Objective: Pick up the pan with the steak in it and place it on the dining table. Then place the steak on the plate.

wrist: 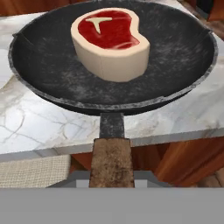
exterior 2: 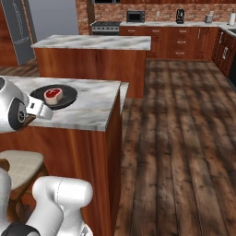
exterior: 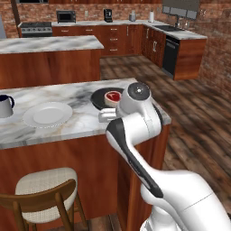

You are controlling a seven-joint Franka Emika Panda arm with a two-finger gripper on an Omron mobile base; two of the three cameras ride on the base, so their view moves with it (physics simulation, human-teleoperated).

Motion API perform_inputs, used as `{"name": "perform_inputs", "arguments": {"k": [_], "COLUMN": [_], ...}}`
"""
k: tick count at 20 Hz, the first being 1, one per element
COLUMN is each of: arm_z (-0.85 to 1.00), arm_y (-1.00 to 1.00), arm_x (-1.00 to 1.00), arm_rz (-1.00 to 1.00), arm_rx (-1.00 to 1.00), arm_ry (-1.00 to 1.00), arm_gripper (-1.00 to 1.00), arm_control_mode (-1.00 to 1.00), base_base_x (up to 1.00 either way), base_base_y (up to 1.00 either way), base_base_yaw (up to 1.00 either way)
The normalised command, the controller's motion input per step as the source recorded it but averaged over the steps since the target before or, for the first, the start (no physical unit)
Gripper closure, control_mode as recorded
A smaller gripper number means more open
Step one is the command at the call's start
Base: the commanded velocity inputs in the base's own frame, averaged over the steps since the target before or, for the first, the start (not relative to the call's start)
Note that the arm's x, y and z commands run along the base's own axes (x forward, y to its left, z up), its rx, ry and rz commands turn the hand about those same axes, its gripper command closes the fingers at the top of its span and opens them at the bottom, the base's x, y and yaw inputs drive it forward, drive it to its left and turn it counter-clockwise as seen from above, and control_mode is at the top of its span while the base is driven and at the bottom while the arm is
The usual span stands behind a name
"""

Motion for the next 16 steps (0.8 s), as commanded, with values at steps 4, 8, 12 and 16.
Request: {"name": "perform_inputs", "arguments": {"k": [4,8,12,16], "arm_z": [-0.19,-0.07,-0.08,-0.01], "arm_y": [0.06,0.15,0.26,0.07], "arm_x": [0.43,0.44,0.41,0.01], "arm_rz": [0.27,0.15,0.07,0.02], "arm_rx": [-0.01,-0.04,-0.09,-0.04], "arm_ry": [0.01,0.05,0.04,0.0], "arm_gripper": [1.0,1.0,1.0,1.0], "arm_control_mode": [-1.0,-1.0,-1.0,-1.0], "base_base_x": [0.0,0.0,0.0,0.0], "base_base_y": [0.0,0.0,0.0,0.0], "base_base_yaw": [0.0,0.0,0.0,0.0]}}
